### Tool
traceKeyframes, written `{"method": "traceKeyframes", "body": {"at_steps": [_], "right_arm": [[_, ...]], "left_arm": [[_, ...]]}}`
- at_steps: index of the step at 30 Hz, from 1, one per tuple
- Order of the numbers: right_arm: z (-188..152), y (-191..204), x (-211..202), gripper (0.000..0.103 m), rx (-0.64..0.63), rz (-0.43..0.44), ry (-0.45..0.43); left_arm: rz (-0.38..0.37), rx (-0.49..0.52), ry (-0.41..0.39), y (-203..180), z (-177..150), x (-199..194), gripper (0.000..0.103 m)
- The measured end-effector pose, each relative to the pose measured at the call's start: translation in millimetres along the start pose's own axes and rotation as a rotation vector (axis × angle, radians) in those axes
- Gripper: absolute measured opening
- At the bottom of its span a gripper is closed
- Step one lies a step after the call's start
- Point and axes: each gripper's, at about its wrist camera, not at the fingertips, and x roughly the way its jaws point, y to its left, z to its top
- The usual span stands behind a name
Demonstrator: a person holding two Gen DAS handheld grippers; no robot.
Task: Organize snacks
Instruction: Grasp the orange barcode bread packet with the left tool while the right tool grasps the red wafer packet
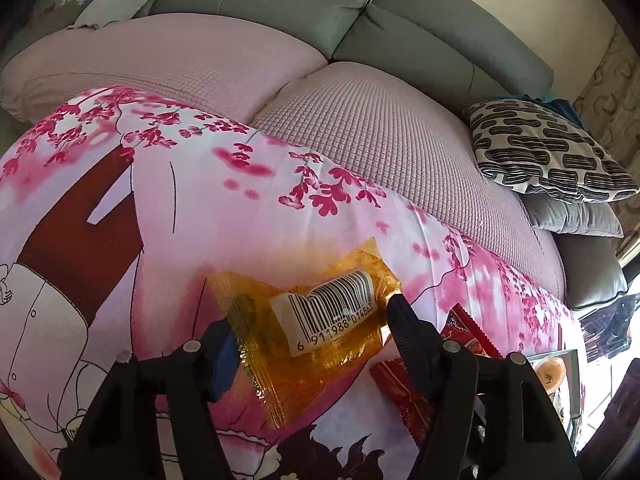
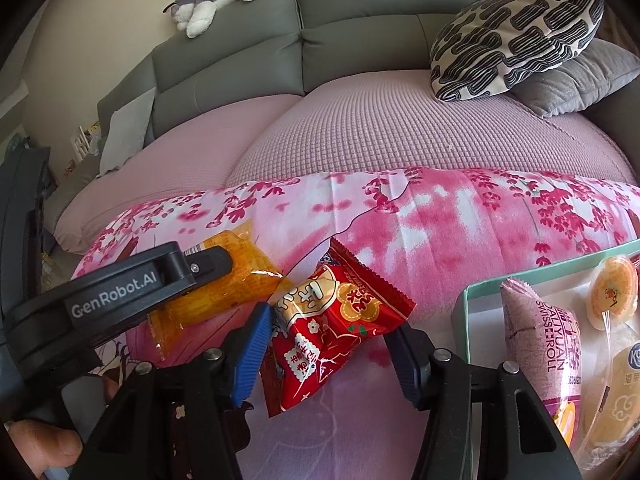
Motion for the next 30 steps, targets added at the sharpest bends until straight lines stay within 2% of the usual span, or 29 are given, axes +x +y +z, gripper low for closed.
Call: {"method": "traceKeyframes", "body": {"at_steps": [22,30], "right_arm": [[3.2,-5.8,-11.3,0.054,0.035,0.008,-0.027],[7.4,-4.9,-24.0,0.055,0.035,0.015,-0.054]], "left_arm": [[-0.041,-0.03,-0.048,4.7,5.0,-21.7,0.049],[-0.056,-0.032,-0.097,4.9,8.9,-39.8,0.048]]}}
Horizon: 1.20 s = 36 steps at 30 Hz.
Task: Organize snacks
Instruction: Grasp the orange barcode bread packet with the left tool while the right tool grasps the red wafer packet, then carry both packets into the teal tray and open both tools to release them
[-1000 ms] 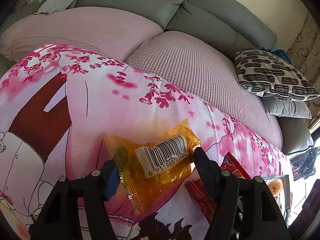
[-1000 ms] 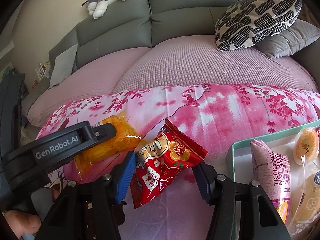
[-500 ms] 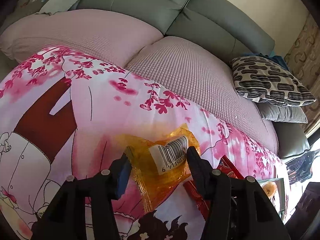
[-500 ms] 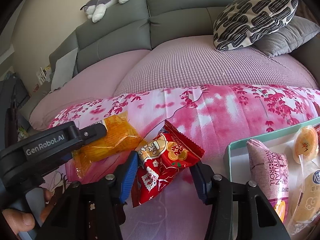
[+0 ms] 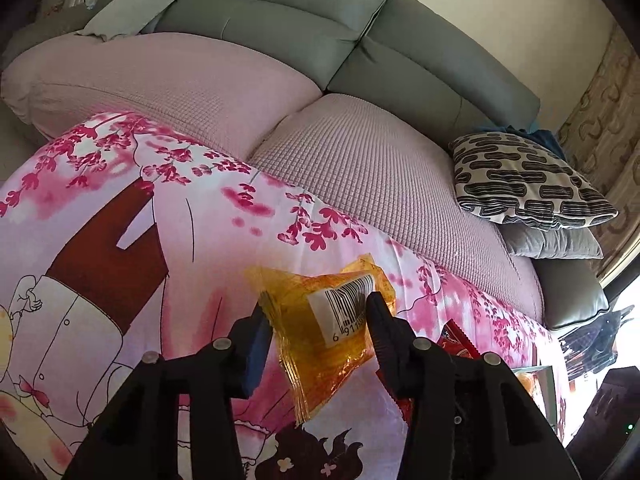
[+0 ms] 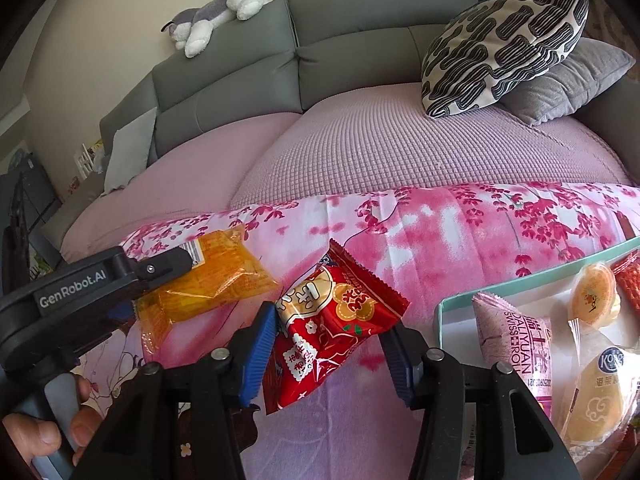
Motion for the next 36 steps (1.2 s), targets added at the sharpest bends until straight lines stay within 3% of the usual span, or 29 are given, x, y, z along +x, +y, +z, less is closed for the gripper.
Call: {"method": "traceKeyframes", "body": {"at_steps": [9,23,29,36], "right_arm": [[6.3,1.9,-16.7,0.054,-0.007,-0.014,-0.022],[12.9,-12.1,-36.5,0.054,0.02,-0.087,-0.029],[18.6,-42.6,-56.6,0.055,0.092,-0.178,-0.058],[22.3,-97.3,-90.0,0.055,0.219,-0.372,-0.121]], "left_arm": [[-0.026,-0.002,-0.075,-1.6,7.2,-28.9,0.048],[-0.077,0.047,-0.112,-26.2,4.7,-46.5,0.048],[-0.121,0.103,-0.1,-51.3,-2.0,-46.7,0.048],[-0.195,0.195,-0.057,-93.2,-18.0,-41.8,0.048]]}}
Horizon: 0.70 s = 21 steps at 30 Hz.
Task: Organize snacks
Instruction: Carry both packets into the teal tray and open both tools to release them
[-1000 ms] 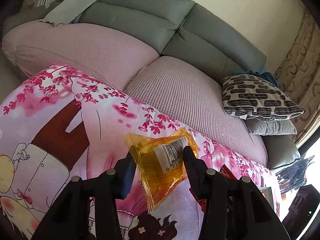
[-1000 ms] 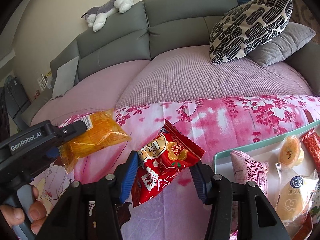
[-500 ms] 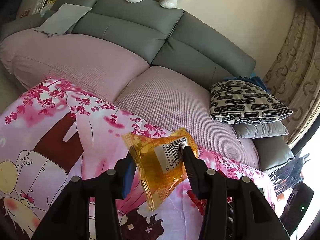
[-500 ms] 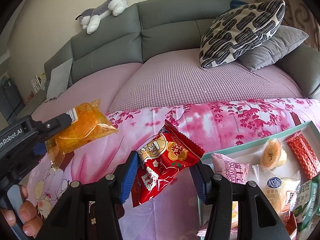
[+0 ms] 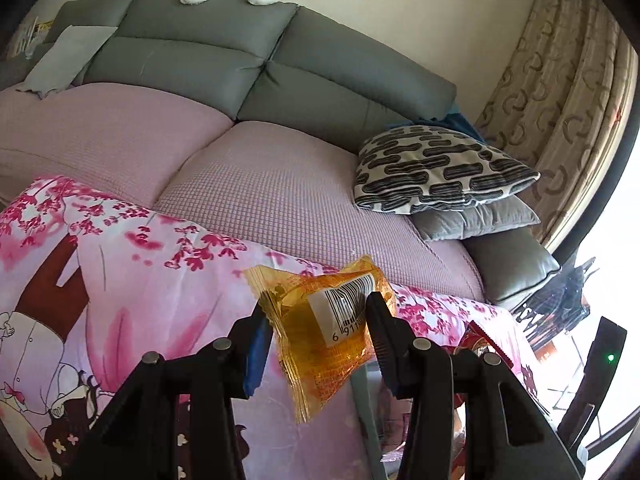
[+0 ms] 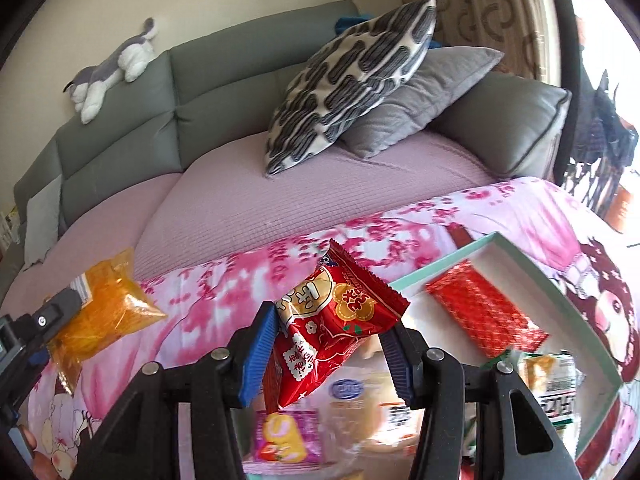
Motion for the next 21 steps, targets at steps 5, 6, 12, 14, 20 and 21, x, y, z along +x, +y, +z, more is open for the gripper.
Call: {"method": "traceKeyframes", "body": {"at_steps": [5,6,12,14,20,21], "right_arm": [[8.8,-39.0,-11.7,0.055,0.095,-0.105,-0.046],[10.0,-45.1,-13.7,0.055,0.111,-0.122,-0.055],[10.2,-63.8,-6.5,0.055,0.146,-0.169,-0.031],[9.1,-65.9,-0.1,0.055,0.149,-0.169,-0.014],[2.0,-70.7,6.4,0.055,0.169,-0.148,0.019],[1.5,-70.6,7.4,0.055,0.171,-0.138,0.026]], "left_arm": [[-0.064,0.074,0.039,-36.3,-10.5,10.2,0.043],[-0.075,0.093,0.046,-43.5,-13.0,12.3,0.043],[-0.096,0.163,0.096,-69.0,-26.9,26.6,0.043],[-0.079,0.16,0.113,-67.3,-28.8,32.6,0.043],[-0.038,0.138,0.154,-53.4,-29.3,39.7,0.044],[-0.031,0.132,0.161,-51.3,-30.6,40.4,0.05]]}}
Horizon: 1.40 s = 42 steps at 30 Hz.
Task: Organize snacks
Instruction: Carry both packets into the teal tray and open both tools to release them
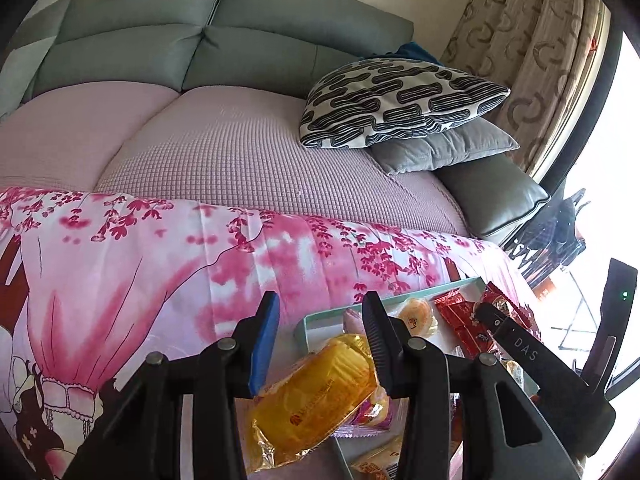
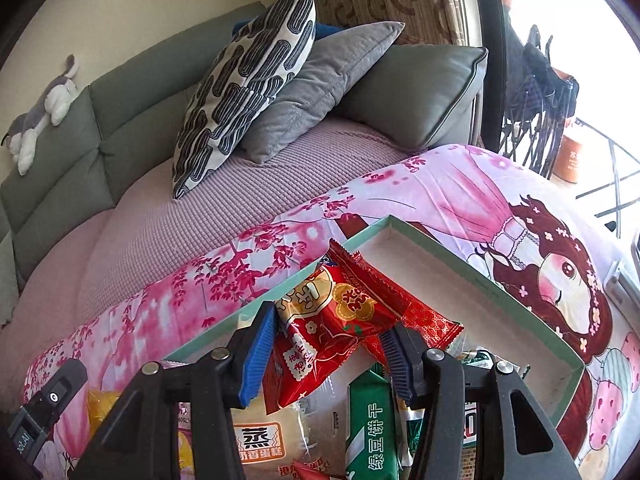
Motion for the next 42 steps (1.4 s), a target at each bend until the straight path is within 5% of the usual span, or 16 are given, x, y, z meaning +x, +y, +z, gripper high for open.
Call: {"method": "traceKeyframes", "body": {"at_steps": [6,13,31,42], "right_arm": [[-3.2,2.6,-3.4,0.055,-0.04,0.06,0.04],[5.3,-14.1,-12.4,0.055,-0.07,0.07,0.092],[7.7,-61.1,-49.9,0.054,-0.083,0.083,0.134],[11.0,-89.2,-49.6,0.054,-0.035,0.103,0.142]], "left_arm": [[-0.022,-0.05,0.074,6.2,-15.2,4.3,0.063],[-0.015,-0.106,0.188,3.4,-33.9,16.8,0.064],[0.091,-0.268,0.278,24.5,-68.9,8.9,0.076],[0.102,-0.039,0.287,-2.6,-80.7,-5.5,0.076]]}}
